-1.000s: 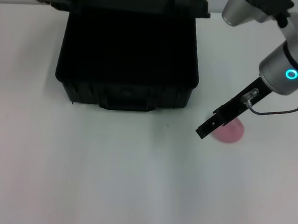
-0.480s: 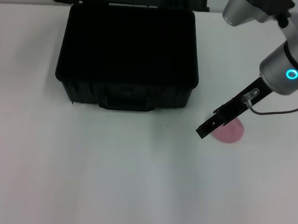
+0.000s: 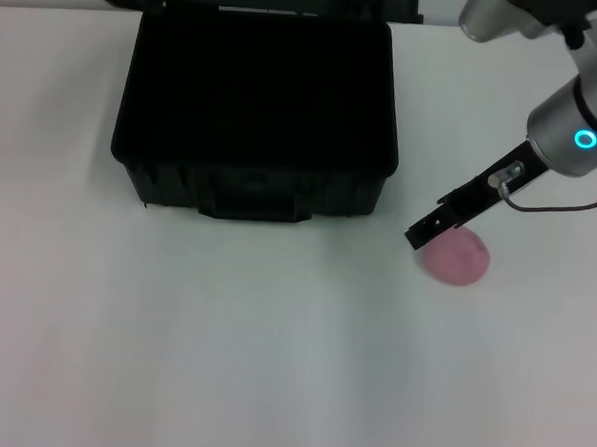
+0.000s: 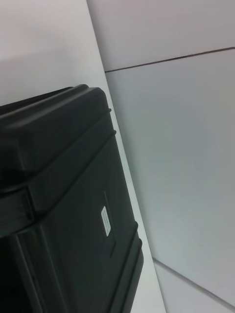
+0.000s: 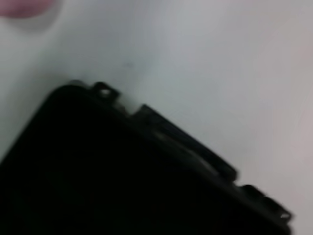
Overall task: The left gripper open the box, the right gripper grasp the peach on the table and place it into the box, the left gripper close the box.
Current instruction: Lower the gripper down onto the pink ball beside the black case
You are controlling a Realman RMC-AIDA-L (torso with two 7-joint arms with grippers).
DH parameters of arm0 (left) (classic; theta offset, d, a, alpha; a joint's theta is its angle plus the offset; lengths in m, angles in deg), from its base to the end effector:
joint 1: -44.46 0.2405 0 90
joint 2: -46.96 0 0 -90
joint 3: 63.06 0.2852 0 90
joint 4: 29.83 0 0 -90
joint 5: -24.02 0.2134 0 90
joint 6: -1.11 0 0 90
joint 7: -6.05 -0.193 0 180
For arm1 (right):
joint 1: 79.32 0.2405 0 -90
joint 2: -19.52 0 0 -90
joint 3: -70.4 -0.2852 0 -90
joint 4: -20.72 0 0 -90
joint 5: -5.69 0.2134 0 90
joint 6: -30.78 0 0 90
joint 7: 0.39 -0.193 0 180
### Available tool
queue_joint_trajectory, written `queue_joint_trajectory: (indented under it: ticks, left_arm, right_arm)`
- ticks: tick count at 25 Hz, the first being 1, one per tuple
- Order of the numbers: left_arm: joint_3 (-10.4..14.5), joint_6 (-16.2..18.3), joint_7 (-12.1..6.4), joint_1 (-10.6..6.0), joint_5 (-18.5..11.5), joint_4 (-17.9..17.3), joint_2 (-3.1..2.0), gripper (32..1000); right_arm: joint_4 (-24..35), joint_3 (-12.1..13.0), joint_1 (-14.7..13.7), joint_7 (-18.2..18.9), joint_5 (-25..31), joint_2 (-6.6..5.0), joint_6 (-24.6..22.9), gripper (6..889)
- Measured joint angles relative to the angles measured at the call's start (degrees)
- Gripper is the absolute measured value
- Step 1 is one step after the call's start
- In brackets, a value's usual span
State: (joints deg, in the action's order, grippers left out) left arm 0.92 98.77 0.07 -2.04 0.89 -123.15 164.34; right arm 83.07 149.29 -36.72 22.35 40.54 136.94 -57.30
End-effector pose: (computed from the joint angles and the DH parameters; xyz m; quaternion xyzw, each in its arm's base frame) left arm -0.1284 0.4411 0.0506 -0.8210 -0.4560 0.0339 0.3419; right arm 0.2210 0.3937 -0.0777 -0.8727 0.4336 -0.1801 0.1340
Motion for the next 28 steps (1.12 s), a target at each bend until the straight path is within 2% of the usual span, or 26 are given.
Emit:
queue_joint_trajectory:
  ticks: [11, 15, 28]
  left_arm:
    - [0.2, 0.2, 0.02, -0.08, -0.5, -0.4, 0.16, 361]
    - [0.2, 0.2, 0.06, -0.09, -0.9, -0.4, 0.17, 361]
    - [1.0, 0.3, 0.4, -0.28, -1.0, -0.4, 0.29, 361]
  right_arm:
    - [-8.0, 0.5, 0.5, 2.0, -4.4, 0.01, 8.6, 852]
    - [-9.3, 0.5, 0.6, 2.8, -6.9, 0.29, 10.2, 852]
    - [-17.6, 0.6, 2.0, 4.7, -7.0, 0.57, 14.5, 851]
